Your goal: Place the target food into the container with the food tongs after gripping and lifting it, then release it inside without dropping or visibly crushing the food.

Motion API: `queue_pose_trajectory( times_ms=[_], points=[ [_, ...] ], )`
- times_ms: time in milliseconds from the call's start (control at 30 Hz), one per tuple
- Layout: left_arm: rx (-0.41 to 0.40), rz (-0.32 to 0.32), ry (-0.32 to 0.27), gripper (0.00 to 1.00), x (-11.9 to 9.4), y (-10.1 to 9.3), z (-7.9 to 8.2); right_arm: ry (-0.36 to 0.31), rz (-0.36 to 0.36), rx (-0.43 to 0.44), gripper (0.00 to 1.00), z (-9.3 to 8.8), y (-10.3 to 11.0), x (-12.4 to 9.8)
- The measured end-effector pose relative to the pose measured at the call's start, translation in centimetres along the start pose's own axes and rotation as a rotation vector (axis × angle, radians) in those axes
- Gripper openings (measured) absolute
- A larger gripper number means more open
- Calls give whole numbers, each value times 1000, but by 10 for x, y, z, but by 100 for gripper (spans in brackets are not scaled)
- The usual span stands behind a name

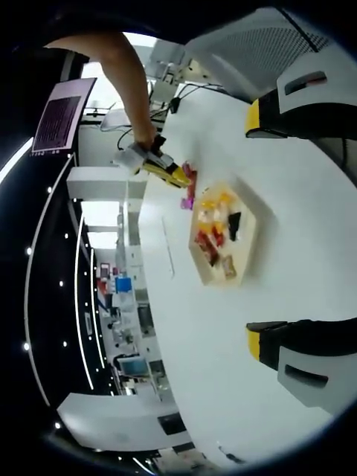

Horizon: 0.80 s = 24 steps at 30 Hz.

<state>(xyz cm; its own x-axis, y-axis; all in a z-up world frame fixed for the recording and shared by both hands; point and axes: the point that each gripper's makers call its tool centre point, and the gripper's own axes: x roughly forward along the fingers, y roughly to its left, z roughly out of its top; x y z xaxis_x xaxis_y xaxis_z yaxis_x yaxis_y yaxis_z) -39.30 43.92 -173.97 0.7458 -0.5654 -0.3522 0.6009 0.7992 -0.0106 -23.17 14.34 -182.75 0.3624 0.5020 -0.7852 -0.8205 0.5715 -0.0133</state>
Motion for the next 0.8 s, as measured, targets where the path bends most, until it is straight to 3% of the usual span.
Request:
queue_pose_trajectory(
  times_ms=[267,333,367,400,800],
  points=[
    [-3,-4,1,99,0,-1,-1,14,-11,-17,28,-3,2,6],
    [-5,-5,-1,99,0,-1,0,47,-16,-37,28,-9,1,8],
    [-6,-5,-2,99,0,0,0,11,-24,-72,28,-3,0,9],
    [-7,-5,-2,99,0,0,-1,49,-19,-38,27,-11,3,5],
    [-13,-7,-3,99,0,0,-1,30,-32,-73,23,-8,3,6]
  ],
)
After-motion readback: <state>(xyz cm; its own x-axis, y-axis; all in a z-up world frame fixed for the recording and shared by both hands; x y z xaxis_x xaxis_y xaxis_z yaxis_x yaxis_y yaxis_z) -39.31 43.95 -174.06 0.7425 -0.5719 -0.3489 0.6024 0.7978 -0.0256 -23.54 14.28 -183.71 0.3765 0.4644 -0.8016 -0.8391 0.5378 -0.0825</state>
